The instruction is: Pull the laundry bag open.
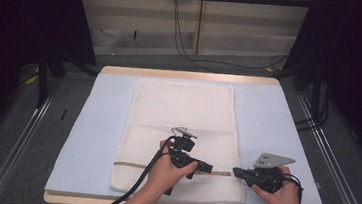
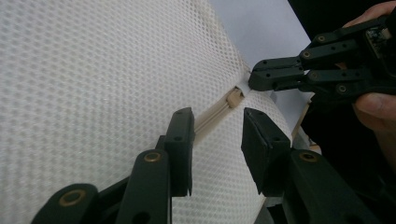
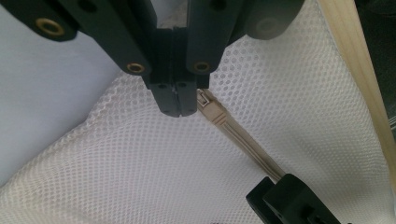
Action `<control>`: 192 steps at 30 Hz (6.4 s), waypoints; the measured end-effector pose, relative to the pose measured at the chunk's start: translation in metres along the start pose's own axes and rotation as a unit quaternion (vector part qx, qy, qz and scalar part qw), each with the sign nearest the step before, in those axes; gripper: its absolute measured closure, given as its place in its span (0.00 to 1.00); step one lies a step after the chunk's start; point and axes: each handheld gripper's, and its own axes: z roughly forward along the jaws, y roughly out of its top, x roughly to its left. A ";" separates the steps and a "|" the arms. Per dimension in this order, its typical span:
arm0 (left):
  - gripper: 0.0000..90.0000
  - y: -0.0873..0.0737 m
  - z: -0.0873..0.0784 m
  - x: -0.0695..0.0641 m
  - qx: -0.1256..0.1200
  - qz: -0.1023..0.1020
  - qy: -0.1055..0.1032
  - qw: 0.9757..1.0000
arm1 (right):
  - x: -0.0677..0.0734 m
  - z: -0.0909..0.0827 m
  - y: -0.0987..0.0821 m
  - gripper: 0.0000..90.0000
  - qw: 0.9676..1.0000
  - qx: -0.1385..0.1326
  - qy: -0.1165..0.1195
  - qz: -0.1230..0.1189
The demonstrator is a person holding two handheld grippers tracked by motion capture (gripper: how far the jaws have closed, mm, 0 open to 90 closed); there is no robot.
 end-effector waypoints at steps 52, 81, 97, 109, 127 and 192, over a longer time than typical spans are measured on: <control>0.95 0.010 0.058 -0.006 0.036 -0.091 -0.012 0.995 | 0.001 0.008 -0.004 1.00 1.000 0.024 -0.005 0.007; 0.98 0.009 0.025 0.008 0.039 -0.111 -0.026 0.993 | 0.002 0.007 -0.006 1.00 1.000 0.027 -0.011 0.004; 0.98 0.005 0.004 0.022 0.044 -0.120 -0.037 0.991 | 0.002 0.007 -0.006 1.00 1.000 0.024 -0.010 0.004; 0.98 0.001 -0.019 0.034 0.042 -0.126 -0.036 0.991 | 0.002 0.007 -0.007 1.00 1.000 0.023 -0.008 0.005; 0.98 -0.008 -0.052 0.052 0.034 -0.134 -0.032 0.990 | 0.002 0.007 -0.007 1.00 1.000 0.022 -0.010 0.007; 0.97 -0.103 -0.219 0.165 -0.072 -0.243 0.015 0.967 | 0.002 0.007 -0.007 1.00 1.000 0.022 -0.012 0.010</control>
